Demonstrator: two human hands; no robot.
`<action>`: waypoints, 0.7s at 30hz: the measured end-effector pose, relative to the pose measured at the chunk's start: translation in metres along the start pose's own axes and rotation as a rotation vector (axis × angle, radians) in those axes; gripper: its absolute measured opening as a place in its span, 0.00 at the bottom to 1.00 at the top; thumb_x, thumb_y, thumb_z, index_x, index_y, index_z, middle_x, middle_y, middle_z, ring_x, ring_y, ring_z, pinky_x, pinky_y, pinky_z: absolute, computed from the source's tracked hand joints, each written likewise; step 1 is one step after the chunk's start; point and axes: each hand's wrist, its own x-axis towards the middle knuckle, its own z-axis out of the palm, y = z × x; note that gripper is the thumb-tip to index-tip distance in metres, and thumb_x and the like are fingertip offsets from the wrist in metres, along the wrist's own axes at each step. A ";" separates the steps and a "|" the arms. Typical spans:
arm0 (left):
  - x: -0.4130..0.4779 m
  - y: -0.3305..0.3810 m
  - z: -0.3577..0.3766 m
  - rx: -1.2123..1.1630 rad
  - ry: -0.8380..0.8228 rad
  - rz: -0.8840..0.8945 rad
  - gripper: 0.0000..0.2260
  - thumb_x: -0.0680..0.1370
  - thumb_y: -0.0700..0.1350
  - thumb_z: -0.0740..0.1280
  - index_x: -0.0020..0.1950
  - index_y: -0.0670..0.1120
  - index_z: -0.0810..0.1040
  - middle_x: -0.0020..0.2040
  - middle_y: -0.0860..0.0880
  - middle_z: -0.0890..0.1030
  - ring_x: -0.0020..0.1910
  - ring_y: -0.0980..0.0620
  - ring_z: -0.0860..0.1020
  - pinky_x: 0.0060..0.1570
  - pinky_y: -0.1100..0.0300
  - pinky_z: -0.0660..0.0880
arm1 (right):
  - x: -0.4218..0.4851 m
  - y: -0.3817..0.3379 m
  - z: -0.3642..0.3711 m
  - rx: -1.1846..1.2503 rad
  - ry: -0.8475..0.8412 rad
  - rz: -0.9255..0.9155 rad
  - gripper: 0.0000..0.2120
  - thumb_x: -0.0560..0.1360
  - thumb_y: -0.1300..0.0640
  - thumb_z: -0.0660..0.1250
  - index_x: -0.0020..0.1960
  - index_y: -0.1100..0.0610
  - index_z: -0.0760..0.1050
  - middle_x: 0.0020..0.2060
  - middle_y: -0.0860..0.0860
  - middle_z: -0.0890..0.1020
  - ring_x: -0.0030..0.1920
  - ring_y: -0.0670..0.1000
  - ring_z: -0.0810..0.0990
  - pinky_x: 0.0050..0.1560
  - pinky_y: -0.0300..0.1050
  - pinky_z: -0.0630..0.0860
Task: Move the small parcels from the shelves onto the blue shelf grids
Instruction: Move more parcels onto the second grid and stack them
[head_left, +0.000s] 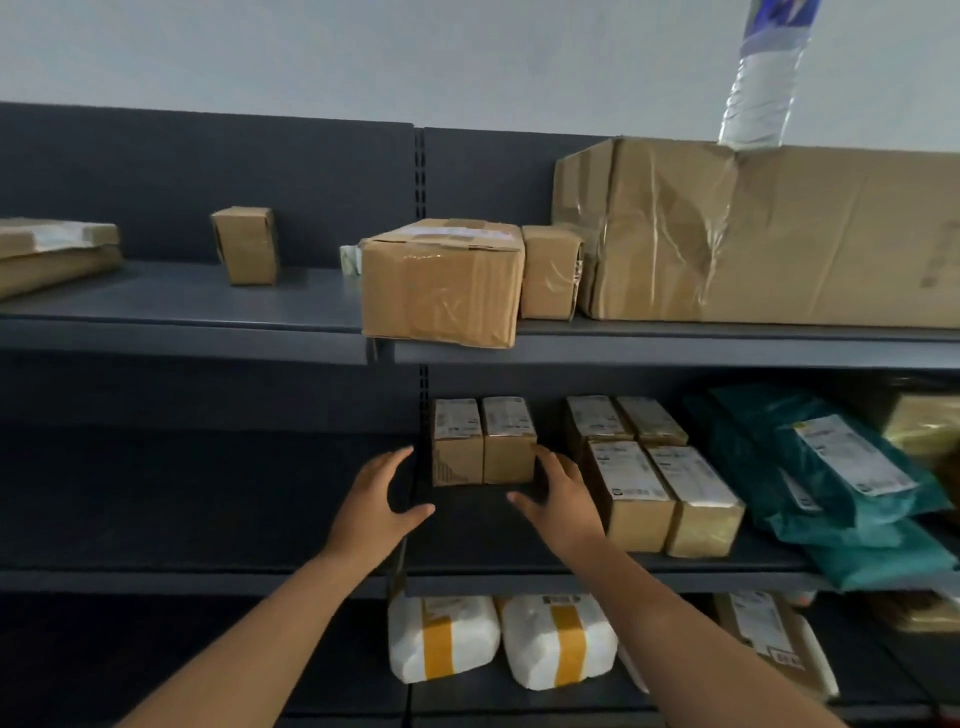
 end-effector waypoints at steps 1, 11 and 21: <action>0.008 0.001 0.008 0.001 0.002 0.002 0.35 0.71 0.52 0.75 0.74 0.59 0.63 0.75 0.52 0.63 0.73 0.51 0.64 0.67 0.56 0.67 | 0.009 0.004 0.001 -0.003 -0.006 -0.005 0.36 0.73 0.44 0.69 0.75 0.43 0.55 0.74 0.52 0.60 0.66 0.55 0.72 0.62 0.49 0.73; 0.083 -0.007 0.064 -0.073 0.001 -0.161 0.39 0.69 0.49 0.77 0.75 0.59 0.61 0.74 0.47 0.66 0.70 0.44 0.68 0.65 0.45 0.71 | 0.083 0.030 0.023 0.080 -0.083 0.033 0.39 0.74 0.52 0.71 0.75 0.37 0.50 0.76 0.55 0.59 0.68 0.59 0.71 0.63 0.54 0.73; 0.108 -0.010 0.094 -0.146 0.073 -0.142 0.24 0.74 0.42 0.72 0.66 0.60 0.71 0.64 0.50 0.77 0.58 0.51 0.77 0.52 0.61 0.75 | 0.106 0.038 0.044 0.094 -0.015 -0.027 0.29 0.77 0.61 0.64 0.71 0.39 0.61 0.66 0.54 0.72 0.59 0.52 0.77 0.53 0.39 0.73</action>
